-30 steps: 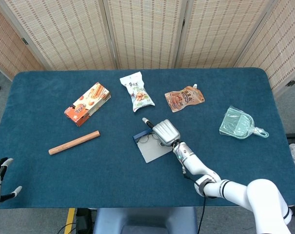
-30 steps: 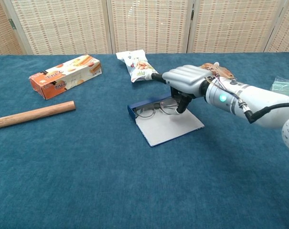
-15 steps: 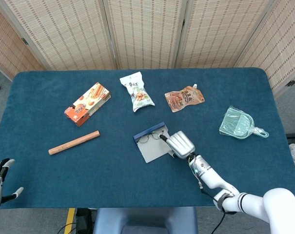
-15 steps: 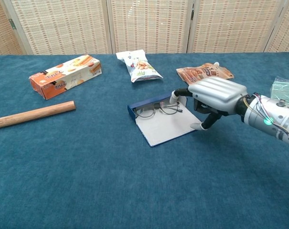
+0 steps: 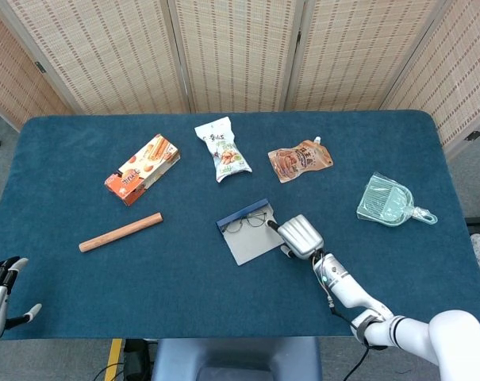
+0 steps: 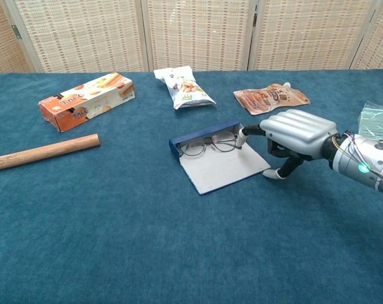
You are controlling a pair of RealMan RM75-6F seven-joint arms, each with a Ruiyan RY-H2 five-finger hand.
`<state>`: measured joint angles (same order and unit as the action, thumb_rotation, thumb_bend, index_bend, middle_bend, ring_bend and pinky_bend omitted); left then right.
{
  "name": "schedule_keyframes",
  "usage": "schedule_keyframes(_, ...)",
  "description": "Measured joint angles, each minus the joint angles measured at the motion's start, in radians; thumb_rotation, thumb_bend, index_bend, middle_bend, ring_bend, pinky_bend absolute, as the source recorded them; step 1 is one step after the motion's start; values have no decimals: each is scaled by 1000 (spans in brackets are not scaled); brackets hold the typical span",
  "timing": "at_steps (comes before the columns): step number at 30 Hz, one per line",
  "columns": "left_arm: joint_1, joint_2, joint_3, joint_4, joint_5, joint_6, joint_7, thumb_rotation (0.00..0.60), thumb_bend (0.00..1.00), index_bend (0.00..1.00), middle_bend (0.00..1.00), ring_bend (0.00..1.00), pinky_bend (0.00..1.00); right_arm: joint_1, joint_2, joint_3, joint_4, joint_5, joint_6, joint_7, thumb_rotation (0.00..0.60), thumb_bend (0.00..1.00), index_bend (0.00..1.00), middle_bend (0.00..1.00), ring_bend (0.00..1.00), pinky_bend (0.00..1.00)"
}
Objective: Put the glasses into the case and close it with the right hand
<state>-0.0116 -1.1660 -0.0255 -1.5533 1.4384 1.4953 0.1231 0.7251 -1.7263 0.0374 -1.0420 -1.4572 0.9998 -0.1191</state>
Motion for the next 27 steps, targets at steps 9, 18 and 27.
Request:
schedule_keyframes(9, -2, 0, -1, 0, 1, -2, 1, 600, 187, 192, 162, 147, 238, 5, -22, 8, 30, -7, -18, 3, 600, 259, 247, 1000, 1000, 1000)
schedule_keyframes(18, 1, 6, 2, -5, 4, 2, -6, 600, 187, 192, 162, 147, 238, 16, -61, 16, 74, -24, -18, 9, 600, 270, 265, 1000, 1000, 1000)
schedule_keyframes(27, 1, 9, 3, -4, 5, 1, -18, 600, 187, 192, 162, 147, 238, 36, -71, 31, 87, -42, -12, 24, 600, 392, 321, 1000, 1000, 1000)
